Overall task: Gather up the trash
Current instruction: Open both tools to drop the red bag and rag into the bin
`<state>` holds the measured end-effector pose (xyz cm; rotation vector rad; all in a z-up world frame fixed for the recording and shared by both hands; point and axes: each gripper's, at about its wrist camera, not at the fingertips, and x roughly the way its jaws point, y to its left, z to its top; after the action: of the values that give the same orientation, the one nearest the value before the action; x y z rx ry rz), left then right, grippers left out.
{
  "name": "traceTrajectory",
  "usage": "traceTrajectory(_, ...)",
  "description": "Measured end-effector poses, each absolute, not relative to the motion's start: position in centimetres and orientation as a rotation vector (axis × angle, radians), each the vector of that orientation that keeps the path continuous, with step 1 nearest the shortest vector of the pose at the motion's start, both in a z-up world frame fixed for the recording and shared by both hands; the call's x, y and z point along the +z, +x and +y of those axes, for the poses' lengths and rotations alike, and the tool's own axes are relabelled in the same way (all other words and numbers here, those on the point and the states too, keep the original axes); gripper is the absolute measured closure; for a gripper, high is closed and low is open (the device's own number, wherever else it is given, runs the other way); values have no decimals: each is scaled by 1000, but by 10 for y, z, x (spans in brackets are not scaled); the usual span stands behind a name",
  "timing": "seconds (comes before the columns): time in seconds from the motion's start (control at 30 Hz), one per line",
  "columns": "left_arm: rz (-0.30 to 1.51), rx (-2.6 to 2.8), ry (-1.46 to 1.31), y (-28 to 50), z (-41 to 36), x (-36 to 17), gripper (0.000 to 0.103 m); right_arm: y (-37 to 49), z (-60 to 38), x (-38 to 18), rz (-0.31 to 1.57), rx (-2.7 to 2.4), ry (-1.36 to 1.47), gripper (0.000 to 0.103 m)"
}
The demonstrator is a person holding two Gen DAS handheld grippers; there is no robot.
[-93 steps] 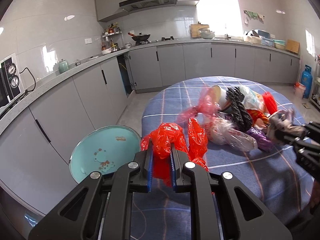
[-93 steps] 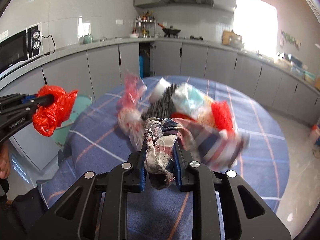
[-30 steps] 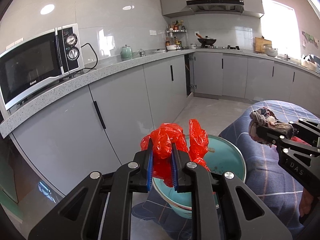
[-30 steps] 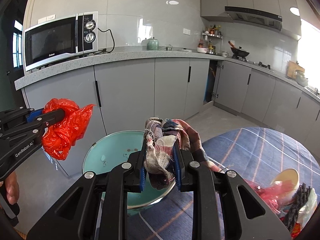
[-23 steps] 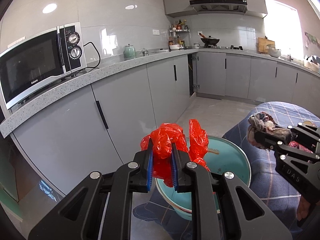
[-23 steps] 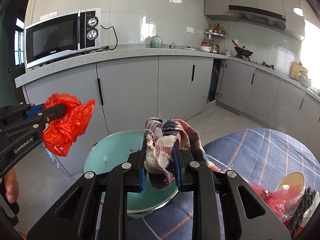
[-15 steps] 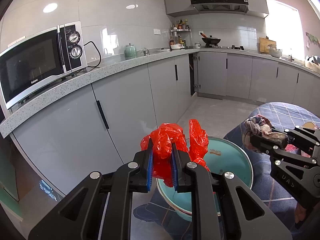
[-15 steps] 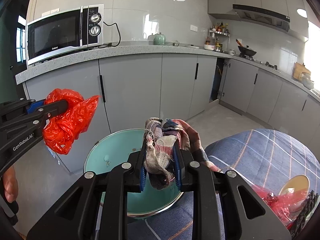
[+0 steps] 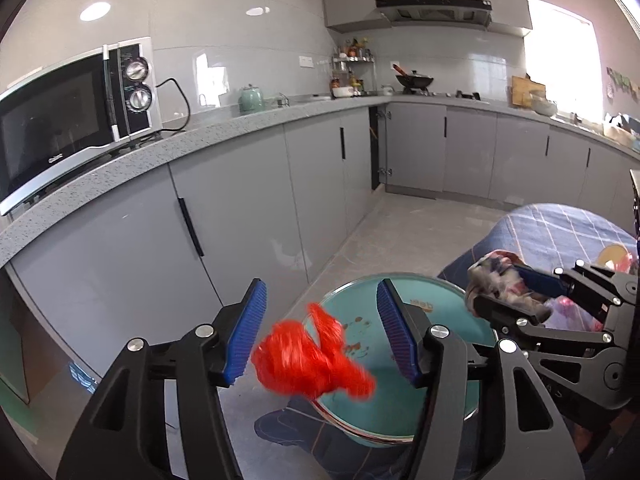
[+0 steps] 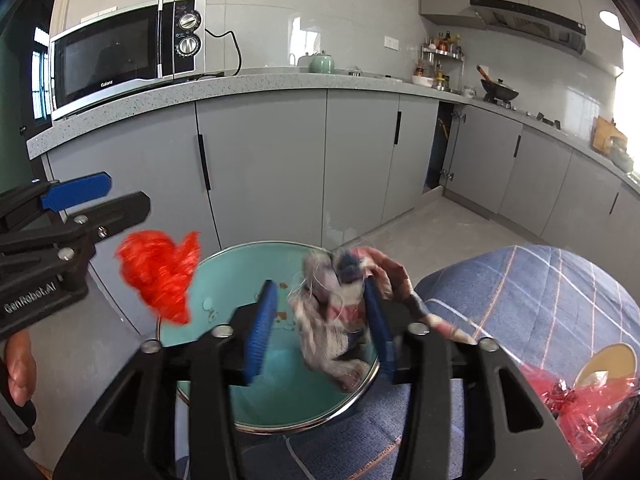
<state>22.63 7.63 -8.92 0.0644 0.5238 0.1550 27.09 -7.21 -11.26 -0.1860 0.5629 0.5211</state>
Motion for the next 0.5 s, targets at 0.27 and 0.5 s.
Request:
traceTrajectory(0.27,530,165,51,226,82,-91,42,268,-81,-113,559,500,-159,46)
traceTrajectory(0.5,521,176,55,223,81,-89,36,261,-94,-107,543,463,-150,45)
